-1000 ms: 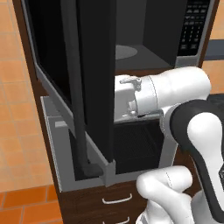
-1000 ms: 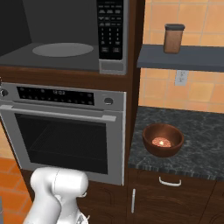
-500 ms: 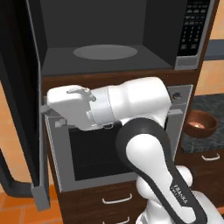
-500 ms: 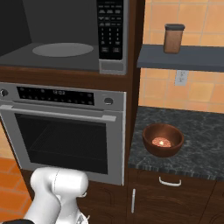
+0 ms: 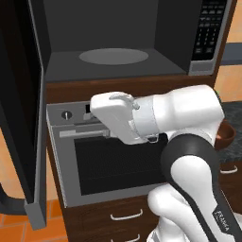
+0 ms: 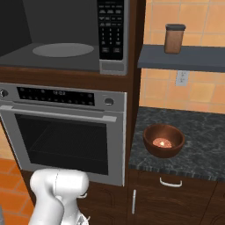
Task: Open the microwave, place the bowl with waffle inside the microwave, then close the microwave door and turn it on.
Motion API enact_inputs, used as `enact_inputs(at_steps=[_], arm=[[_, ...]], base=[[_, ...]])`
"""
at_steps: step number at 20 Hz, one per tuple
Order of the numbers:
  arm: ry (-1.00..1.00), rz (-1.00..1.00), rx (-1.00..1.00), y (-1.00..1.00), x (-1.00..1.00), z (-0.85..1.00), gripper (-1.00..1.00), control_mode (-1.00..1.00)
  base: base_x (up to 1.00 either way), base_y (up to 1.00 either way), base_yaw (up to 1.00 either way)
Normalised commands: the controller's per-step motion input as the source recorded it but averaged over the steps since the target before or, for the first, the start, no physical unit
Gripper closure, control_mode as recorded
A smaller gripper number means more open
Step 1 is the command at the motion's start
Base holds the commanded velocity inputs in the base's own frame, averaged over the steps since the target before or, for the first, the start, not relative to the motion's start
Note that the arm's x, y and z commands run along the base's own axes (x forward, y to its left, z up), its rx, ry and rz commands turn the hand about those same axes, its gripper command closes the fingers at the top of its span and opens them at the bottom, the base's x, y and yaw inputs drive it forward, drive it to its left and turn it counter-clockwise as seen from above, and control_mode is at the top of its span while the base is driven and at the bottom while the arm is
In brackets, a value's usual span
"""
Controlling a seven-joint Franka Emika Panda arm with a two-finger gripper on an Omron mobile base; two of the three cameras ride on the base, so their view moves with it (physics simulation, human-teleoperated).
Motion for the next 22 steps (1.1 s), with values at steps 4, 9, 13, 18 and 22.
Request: enact_inputs(at_steps=[4, 9, 13, 18, 22], arm=[[0.01, -0.55, -0.03, -1.00, 0.00, -0.07, -1.00, -1.00], [0.06, -0.53, 0.00, -1.00, 0.00, 0.00, -1.00, -1.00], [0.15, -0.43, 0.00, -1.00, 0.01, 0.00, -1.00, -1.00], [0.12, -0.39, 0.00, -1.00, 0.00, -0.09, -1.00, -1.00], [0.08, -0.31, 0.00, -1.00, 0.04, -0.32, -1.00, -1.00]], base=[[0.00, 0.00, 0.00], [0.00, 0.00, 0.00], [0.00, 0.00, 0.00], [0.00, 0.00, 0.00], [0.00, 0.00, 0.00]])
